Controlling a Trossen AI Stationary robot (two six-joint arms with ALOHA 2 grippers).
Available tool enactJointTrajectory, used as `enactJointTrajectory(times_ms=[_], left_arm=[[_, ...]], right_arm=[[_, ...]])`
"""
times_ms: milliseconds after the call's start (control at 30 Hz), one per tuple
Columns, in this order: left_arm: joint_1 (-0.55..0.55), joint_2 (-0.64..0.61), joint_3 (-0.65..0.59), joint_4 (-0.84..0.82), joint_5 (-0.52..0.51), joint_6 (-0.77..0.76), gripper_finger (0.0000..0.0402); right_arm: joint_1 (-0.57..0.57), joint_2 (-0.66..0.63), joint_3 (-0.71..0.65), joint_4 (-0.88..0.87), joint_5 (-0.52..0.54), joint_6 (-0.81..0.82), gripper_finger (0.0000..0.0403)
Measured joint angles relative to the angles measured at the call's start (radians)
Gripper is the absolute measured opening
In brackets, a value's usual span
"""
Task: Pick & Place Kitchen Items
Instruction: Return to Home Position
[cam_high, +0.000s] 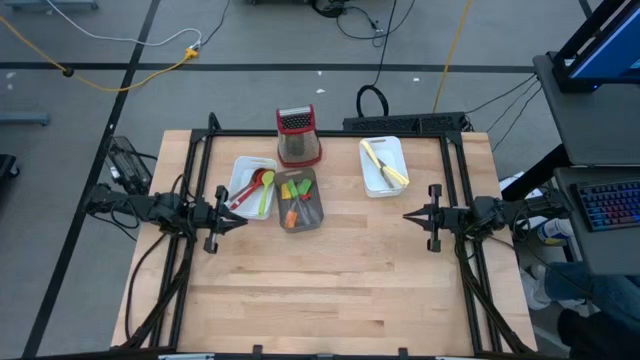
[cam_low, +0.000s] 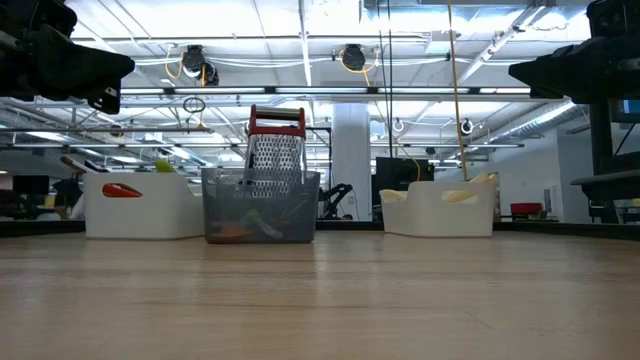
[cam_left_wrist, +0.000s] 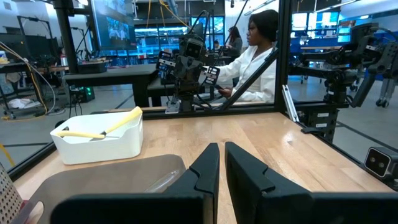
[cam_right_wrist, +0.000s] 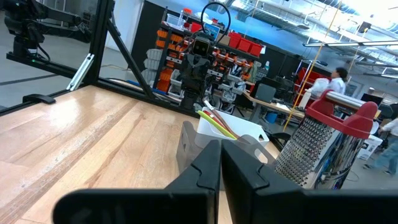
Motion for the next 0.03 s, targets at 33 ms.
enactJointTrajectory(times_ms=[33], left_arm=[[0.0,0.0,0.0,0.0,0.0,0.0,0.0033]], right_arm=[[0.0,0.0,0.0,0.0,0.0,0.0,0.0008]])
